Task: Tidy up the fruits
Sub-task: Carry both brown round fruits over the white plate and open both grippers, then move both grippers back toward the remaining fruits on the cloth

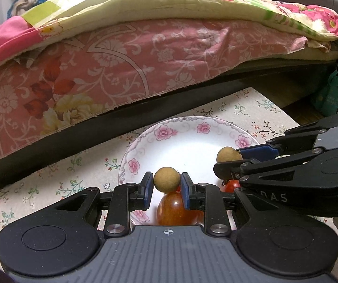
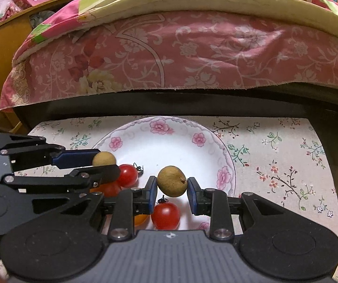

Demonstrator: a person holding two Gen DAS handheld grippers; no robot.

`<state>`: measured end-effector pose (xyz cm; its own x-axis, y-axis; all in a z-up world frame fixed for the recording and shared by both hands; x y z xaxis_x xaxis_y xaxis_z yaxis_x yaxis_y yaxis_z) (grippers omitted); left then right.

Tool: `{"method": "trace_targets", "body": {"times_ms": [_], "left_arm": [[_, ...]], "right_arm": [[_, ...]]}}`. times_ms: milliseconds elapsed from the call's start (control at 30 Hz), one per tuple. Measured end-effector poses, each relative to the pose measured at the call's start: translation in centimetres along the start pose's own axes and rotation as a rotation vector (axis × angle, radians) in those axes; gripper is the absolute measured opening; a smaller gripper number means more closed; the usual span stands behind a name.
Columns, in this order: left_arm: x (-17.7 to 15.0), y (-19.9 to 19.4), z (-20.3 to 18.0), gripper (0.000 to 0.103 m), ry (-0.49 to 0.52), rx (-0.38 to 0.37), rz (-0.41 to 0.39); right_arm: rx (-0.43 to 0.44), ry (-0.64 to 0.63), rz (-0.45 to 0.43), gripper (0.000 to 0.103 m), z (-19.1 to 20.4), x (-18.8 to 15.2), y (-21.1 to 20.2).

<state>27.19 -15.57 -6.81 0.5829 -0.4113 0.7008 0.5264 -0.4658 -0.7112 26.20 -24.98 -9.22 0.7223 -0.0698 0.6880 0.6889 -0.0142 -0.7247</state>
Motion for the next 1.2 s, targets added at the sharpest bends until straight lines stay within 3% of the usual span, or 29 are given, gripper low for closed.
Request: {"method": "trace_targets", "body": {"times_ms": [533,1200], "left_arm": [[0.1,-0.5,-0.2,0.038,-0.006,0.001,-0.005],[0.0,-6.5,-0.7,0.039,0.011,0.021,-0.018]], "right_arm": [[-0.015,-0.002,-0.021,0.029,-0.1,0.2,-0.4],[-0.023,-0.015,-0.046,0.029,2.4,-0.2,-5.7]]}}
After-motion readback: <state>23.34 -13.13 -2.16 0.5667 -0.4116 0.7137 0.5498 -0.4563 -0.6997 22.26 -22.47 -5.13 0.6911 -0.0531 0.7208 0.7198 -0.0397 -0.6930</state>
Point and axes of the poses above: each gripper's, at about its wrist camera, not at the fingertips, and y roughly the way its jaws point, z to its left, x to its top, the point moved 7 cm from there along y, roughly the way its jaws point, and after that the axes turned 8 degrees about -x, right-handed, at the moved point
